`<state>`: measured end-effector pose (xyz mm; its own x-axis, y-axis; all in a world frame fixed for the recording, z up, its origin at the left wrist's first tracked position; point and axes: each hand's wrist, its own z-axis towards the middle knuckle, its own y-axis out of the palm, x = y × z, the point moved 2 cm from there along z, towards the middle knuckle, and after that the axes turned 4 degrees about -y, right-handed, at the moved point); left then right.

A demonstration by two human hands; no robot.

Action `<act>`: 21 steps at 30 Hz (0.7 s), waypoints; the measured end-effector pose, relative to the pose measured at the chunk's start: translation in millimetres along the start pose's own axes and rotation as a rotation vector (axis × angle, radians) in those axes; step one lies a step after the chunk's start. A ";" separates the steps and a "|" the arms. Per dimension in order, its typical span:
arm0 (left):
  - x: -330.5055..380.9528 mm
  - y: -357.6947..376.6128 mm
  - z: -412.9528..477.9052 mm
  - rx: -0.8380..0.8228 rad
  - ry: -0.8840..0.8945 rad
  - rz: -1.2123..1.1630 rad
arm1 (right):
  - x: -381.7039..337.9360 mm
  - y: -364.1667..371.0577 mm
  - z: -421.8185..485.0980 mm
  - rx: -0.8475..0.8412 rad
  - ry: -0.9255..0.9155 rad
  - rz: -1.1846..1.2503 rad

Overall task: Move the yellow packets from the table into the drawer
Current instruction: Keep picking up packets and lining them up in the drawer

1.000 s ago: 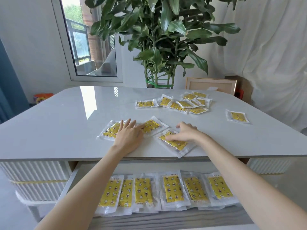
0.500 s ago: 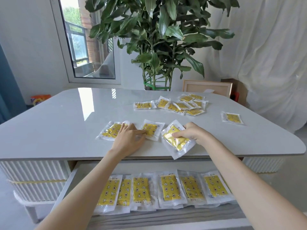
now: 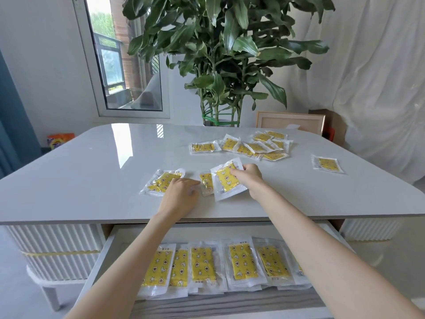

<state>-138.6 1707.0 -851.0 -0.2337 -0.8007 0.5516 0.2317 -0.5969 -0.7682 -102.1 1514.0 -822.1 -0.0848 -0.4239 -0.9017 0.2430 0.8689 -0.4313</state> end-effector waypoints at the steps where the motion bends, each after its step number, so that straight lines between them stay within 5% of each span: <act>1: -0.1 0.1 -0.4 -0.011 0.000 0.010 | -1.2 4.1 0.4 0.016 0.000 -0.022; 10: 2.8 0.0 -2.1 -0.061 0.046 0.049 | -8.0 30.1 9.4 -0.115 0.087 -0.371; 17: -0.4 1.6 2.5 -0.084 0.046 0.013 | -18.1 31.3 11.3 -0.169 0.123 -0.296; 21: -6.5 -5.7 5.5 0.133 -0.068 -0.167 | -10.7 29.4 10.0 -0.152 0.152 -0.173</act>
<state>-133.2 1715.3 -848.5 -0.2163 -0.6893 0.6914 0.3184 -0.7193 -0.6175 -84.3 1541.5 -824.8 -0.2595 -0.5360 -0.8034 0.0650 0.8203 -0.5682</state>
